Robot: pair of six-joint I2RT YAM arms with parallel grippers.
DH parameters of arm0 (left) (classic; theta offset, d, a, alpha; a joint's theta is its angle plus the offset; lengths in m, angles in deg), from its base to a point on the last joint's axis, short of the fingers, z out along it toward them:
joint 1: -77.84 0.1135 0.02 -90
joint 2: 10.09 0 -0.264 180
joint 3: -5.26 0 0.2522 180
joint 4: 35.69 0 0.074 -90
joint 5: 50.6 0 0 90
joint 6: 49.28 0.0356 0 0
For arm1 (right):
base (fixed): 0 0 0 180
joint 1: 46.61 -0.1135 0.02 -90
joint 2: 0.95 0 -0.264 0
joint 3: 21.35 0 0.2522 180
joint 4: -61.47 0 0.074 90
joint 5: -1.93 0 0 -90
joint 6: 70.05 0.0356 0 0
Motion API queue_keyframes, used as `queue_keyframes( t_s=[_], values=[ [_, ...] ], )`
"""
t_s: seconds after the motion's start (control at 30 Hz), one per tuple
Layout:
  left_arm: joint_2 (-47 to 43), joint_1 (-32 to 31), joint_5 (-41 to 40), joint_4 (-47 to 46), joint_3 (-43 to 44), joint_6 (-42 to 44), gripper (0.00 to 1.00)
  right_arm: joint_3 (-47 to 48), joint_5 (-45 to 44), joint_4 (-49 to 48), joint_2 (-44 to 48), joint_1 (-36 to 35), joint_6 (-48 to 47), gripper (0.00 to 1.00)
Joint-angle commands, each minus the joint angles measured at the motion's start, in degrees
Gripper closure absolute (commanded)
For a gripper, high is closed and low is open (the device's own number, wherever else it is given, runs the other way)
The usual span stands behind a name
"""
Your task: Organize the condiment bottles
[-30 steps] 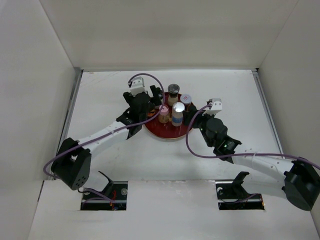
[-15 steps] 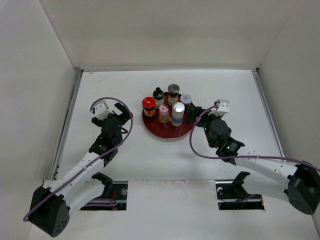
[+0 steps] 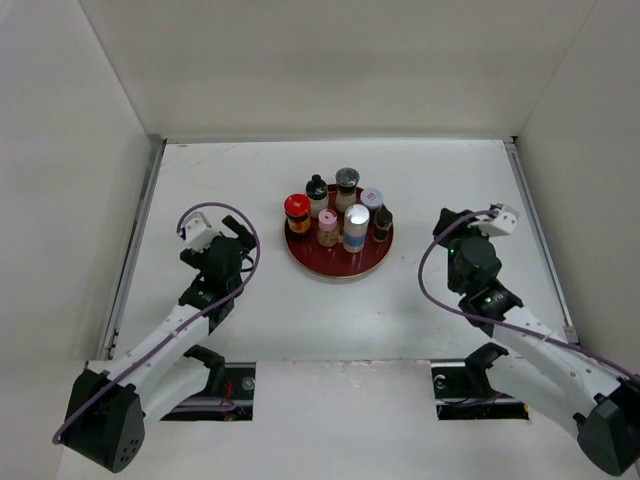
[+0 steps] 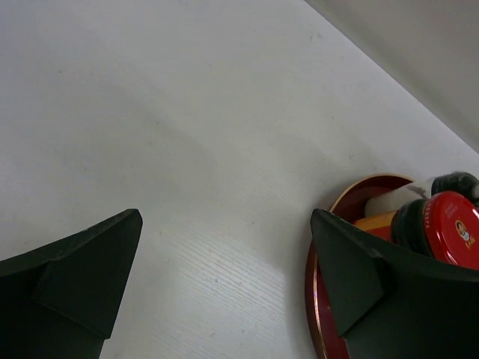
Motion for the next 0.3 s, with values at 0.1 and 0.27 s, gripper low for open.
queue_keyframes(
  t_s=[0.1,0.27],
  values=[
    [0.56,-5.68,-0.21,-3.62,2.26,-1.03,0.00,3.58,6.13,12.77,1.43,2.92,5.87,0.70],
    [1.53,-6.58,-0.65,-2.74,3.85,-0.50,0.00,4.81,7.19,14.62,0.37,1.78,5.16,0.60]
  ],
)
